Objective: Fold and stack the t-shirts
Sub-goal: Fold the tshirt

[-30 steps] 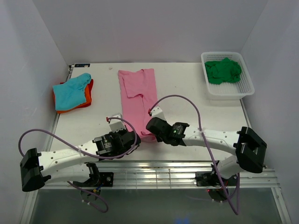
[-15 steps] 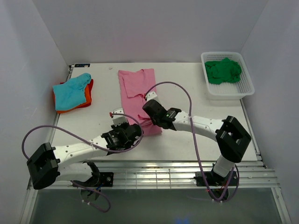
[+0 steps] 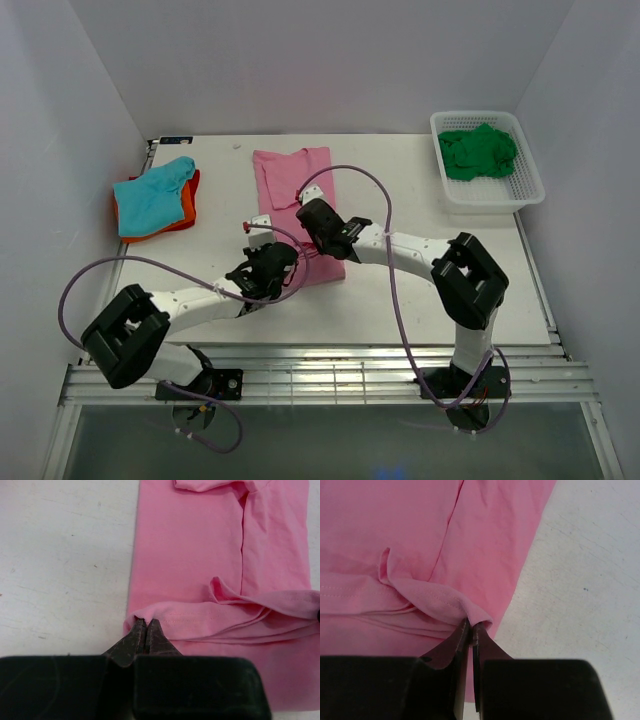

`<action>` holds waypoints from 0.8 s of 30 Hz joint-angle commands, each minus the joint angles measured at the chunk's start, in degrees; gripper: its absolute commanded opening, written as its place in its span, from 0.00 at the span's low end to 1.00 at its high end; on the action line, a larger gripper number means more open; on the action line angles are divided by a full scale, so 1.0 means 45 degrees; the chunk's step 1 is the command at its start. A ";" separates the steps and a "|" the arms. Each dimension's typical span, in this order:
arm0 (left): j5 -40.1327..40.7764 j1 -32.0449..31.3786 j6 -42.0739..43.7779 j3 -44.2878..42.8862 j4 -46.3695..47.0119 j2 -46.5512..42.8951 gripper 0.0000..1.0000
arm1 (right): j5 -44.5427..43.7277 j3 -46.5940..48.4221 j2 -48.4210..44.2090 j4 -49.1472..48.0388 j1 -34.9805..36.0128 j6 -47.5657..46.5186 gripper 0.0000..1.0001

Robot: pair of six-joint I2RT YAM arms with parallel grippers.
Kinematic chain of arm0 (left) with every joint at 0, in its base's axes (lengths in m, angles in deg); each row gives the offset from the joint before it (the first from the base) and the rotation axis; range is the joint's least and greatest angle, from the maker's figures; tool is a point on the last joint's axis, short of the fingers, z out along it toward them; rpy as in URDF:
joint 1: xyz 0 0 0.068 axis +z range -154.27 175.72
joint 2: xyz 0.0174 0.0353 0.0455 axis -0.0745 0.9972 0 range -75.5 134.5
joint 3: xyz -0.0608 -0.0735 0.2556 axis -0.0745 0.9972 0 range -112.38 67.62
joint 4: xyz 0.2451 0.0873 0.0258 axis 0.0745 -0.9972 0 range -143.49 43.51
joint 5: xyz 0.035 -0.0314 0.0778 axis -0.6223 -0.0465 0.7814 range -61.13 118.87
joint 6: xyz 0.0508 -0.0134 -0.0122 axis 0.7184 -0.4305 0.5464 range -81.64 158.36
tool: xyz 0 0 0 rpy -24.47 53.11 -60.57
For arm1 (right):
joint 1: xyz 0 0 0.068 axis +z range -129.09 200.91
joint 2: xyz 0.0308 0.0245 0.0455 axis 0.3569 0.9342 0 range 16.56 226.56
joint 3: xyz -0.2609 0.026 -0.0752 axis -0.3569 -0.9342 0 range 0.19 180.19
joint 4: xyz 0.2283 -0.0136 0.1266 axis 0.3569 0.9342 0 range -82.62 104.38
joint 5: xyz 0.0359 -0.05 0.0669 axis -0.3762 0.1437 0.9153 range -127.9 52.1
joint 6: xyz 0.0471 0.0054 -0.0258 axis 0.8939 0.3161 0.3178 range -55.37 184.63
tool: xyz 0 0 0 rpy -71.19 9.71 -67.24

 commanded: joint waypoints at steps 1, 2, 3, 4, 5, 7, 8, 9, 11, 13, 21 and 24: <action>-0.0814 0.0521 0.1171 -0.0578 0.1715 0.0608 0.00 | 0.0188 0.0939 0.0360 -0.0477 -0.0247 -0.0347 0.08; -0.0892 0.0639 0.1192 -0.0676 0.1736 0.0997 0.00 | 0.0208 0.1019 0.0458 -0.0477 -0.0286 -0.0386 0.08; -0.0931 0.0737 0.1250 -0.0754 0.1756 0.1194 0.00 | 0.0227 0.1097 0.0613 -0.0458 -0.0364 -0.0425 0.08; -0.0951 0.0912 0.1270 -0.0910 0.1795 0.1370 0.00 | 0.0227 0.1272 0.0673 -0.0458 -0.0403 -0.0445 0.08; -0.0951 0.0991 0.1328 -0.0950 0.1853 0.1604 0.00 | 0.0247 0.1312 0.0731 -0.0477 -0.0442 -0.0425 0.08; -0.1029 0.1244 0.1348 -0.1028 0.1970 0.1742 0.00 | 0.0344 0.1410 0.0830 -0.0458 -0.0578 -0.0464 0.08; -0.1029 0.1323 0.1406 -0.1125 0.2067 0.1801 0.00 | 0.0383 0.1507 0.0868 -0.0477 -0.0637 -0.0503 0.08; -0.1029 0.1401 0.1426 -0.1184 0.2088 0.1859 0.00 | 0.0403 0.1566 0.0946 -0.0458 -0.0696 -0.0542 0.08; -0.1029 0.1616 0.1504 -0.1379 0.2107 0.1899 0.00 | 0.0403 0.1721 0.1025 -0.0458 -0.0774 -0.0640 0.08; -0.1049 0.1811 0.1524 -0.1458 0.2146 0.1899 0.00 | 0.0539 0.1800 0.1142 -0.0477 -0.0911 -0.0679 0.08; -0.1458 0.2436 0.1816 -0.1945 0.2654 0.2269 0.00 | 0.0676 0.2288 0.1454 -0.0399 -0.1399 -0.0932 0.08; -0.1692 0.2632 0.1934 -0.2277 0.2752 0.2854 0.00 | 0.0812 0.2522 0.1726 -0.0399 -0.1613 -0.1011 0.08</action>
